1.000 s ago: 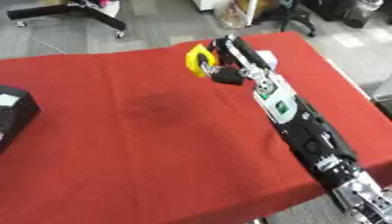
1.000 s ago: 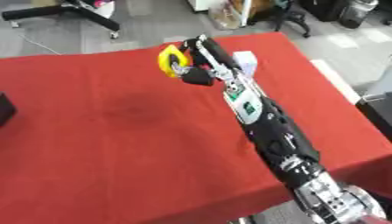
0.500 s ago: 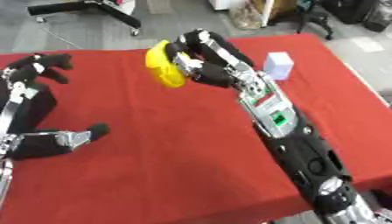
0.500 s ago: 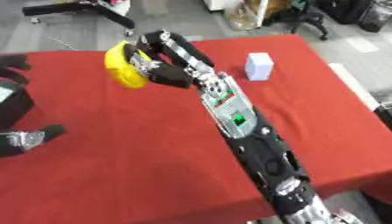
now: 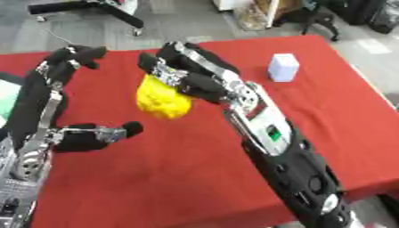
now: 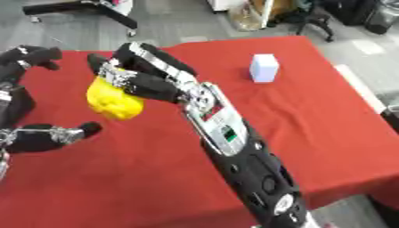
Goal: Pick up the objects with one hand, pass them to the other hand, and then place them into the box on the other side of the table.
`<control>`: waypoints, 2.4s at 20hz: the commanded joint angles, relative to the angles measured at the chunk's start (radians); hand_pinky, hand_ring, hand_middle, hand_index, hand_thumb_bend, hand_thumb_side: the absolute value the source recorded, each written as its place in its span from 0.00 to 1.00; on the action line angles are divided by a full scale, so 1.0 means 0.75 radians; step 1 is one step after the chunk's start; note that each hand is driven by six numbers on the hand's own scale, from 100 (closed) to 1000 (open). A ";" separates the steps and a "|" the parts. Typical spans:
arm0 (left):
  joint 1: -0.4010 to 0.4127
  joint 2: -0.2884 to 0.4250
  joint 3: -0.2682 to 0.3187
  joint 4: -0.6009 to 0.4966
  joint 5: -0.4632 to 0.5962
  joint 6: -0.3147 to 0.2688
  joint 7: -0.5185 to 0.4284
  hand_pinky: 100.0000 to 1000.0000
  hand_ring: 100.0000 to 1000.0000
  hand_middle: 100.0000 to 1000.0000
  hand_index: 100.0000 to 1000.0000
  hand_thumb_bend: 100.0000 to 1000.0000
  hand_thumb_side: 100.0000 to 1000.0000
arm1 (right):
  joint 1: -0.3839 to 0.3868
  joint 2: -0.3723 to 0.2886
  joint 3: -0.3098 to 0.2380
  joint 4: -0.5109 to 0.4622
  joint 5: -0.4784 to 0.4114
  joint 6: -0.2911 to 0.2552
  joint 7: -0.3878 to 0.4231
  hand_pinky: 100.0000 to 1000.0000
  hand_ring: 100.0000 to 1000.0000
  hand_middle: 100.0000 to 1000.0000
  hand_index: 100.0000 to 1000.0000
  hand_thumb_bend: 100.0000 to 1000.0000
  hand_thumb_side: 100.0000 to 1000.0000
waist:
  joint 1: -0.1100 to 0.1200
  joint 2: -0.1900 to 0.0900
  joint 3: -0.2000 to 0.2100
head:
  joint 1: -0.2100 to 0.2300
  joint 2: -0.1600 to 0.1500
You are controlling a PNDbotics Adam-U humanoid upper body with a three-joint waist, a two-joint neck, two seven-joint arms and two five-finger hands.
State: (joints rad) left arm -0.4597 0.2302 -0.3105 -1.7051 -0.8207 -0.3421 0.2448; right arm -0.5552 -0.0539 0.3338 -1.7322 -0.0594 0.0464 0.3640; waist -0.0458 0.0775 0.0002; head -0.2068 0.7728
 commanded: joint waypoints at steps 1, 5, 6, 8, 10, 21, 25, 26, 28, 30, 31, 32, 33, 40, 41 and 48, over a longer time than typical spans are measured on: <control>-0.033 -0.010 -0.018 -0.010 -0.001 -0.013 0.026 0.68 0.54 0.62 0.82 0.71 0.28 | -0.018 0.005 0.012 -0.032 -0.017 0.009 0.026 0.91 0.23 0.00 0.07 0.00 0.59 | 0.003 -0.011 -0.003 | 0.006 -0.004; -0.029 -0.013 -0.029 -0.012 0.007 -0.018 0.010 0.68 0.54 0.62 0.82 0.71 0.29 | -0.017 0.007 0.010 -0.027 -0.016 0.010 0.027 0.91 0.23 0.01 0.07 0.00 0.59 | 0.003 -0.011 -0.004 | 0.004 -0.004; -0.028 -0.013 -0.030 -0.014 0.007 -0.019 0.006 0.68 0.54 0.62 0.82 0.71 0.29 | -0.017 0.007 0.010 -0.026 -0.015 0.010 0.026 0.91 0.23 0.01 0.07 0.00 0.59 | 0.003 -0.011 -0.004 | 0.002 -0.004; -0.027 -0.010 -0.032 -0.017 0.005 -0.020 0.001 0.68 0.54 0.62 0.82 0.72 0.29 | -0.018 0.009 0.008 -0.022 -0.012 0.012 0.020 0.91 0.23 0.01 0.07 0.00 0.59 | 0.004 -0.011 -0.004 | -0.001 -0.004; -0.027 -0.009 -0.033 -0.021 0.001 -0.023 -0.002 0.68 0.54 0.62 0.82 0.73 0.29 | -0.019 0.011 0.005 -0.019 -0.008 0.014 0.012 0.91 0.23 0.01 0.07 0.00 0.59 | 0.003 -0.011 -0.005 | -0.002 -0.004; -0.010 0.005 -0.054 -0.021 -0.023 -0.046 -0.023 0.69 0.55 0.64 0.83 0.75 0.31 | -0.028 0.019 -0.013 0.010 0.008 0.022 -0.028 0.91 0.23 0.01 0.07 0.00 0.59 | 0.000 -0.014 -0.003 | -0.017 -0.004; -0.010 0.008 -0.068 -0.020 -0.020 -0.068 -0.024 0.69 0.56 0.65 0.84 0.79 0.32 | -0.035 0.033 -0.026 0.051 0.039 0.040 -0.086 0.91 0.23 0.01 0.07 0.00 0.60 | 0.000 -0.014 -0.004 | -0.031 -0.004; -0.010 0.008 -0.071 -0.019 -0.019 -0.074 -0.023 0.69 0.56 0.65 0.84 0.79 0.33 | -0.037 0.036 -0.028 0.063 0.052 0.048 -0.113 0.91 0.23 0.01 0.07 0.00 0.60 | 0.000 -0.014 -0.004 | -0.034 -0.004; -0.011 0.008 -0.075 -0.016 -0.015 -0.085 -0.020 0.69 0.56 0.65 0.84 0.81 0.33 | -0.040 0.043 -0.030 0.081 0.081 0.058 -0.167 0.90 0.23 0.01 0.07 0.00 0.60 | 0.000 -0.013 -0.004 | -0.037 -0.004; -0.013 0.007 -0.080 -0.014 -0.010 -0.097 -0.016 0.69 0.56 0.65 0.84 0.81 0.34 | -0.041 0.047 -0.032 0.099 0.117 0.070 -0.225 0.90 0.22 0.01 0.07 0.00 0.60 | 0.000 -0.013 -0.003 | -0.037 -0.004; -0.014 0.006 -0.083 -0.014 -0.007 -0.102 -0.014 0.69 0.56 0.65 0.84 0.82 0.35 | -0.041 0.049 -0.032 0.108 0.133 0.077 -0.250 0.90 0.22 0.01 0.07 0.00 0.60 | 0.000 -0.013 -0.003 | -0.036 -0.004; -0.016 0.004 -0.084 -0.014 -0.003 -0.106 -0.012 0.69 0.56 0.65 0.84 0.82 0.34 | -0.041 0.051 -0.030 0.117 0.147 0.082 -0.271 0.90 0.22 0.01 0.07 0.00 0.60 | 0.000 -0.013 -0.003 | -0.036 -0.004; -0.018 0.002 -0.087 -0.015 0.002 -0.110 -0.010 0.69 0.56 0.65 0.84 0.82 0.34 | -0.040 0.052 -0.029 0.126 0.157 0.086 -0.287 0.91 0.22 0.01 0.07 0.00 0.60 | 0.000 -0.012 -0.003 | -0.036 -0.004; -0.024 -0.004 -0.094 -0.022 0.049 -0.131 0.001 0.69 0.56 0.64 0.83 0.82 0.34 | -0.034 0.057 -0.028 0.155 0.176 0.096 -0.319 0.91 0.22 0.01 0.07 0.00 0.61 | 0.001 -0.012 -0.006 | -0.036 -0.004; -0.025 -0.005 -0.094 -0.023 0.056 -0.130 0.003 0.69 0.55 0.64 0.83 0.82 0.34 | -0.034 0.058 -0.028 0.156 0.176 0.097 -0.320 0.91 0.22 0.01 0.07 0.00 0.61 | 0.001 -0.012 -0.006 | -0.037 -0.004; -0.030 -0.017 -0.096 -0.020 0.105 -0.126 0.025 0.67 0.53 0.62 0.81 0.74 0.35 | -0.030 0.057 -0.024 0.163 0.176 0.102 -0.311 0.91 0.22 0.01 0.07 0.00 0.61 | 0.001 -0.011 -0.006 | -0.037 -0.004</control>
State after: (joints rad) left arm -0.4609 0.2178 -0.3812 -1.7017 -0.7529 -0.4367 0.2568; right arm -0.5637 -0.0135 0.3205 -1.6019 0.0667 0.1223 0.1300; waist -0.0489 0.0779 -0.0037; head -0.2314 0.7728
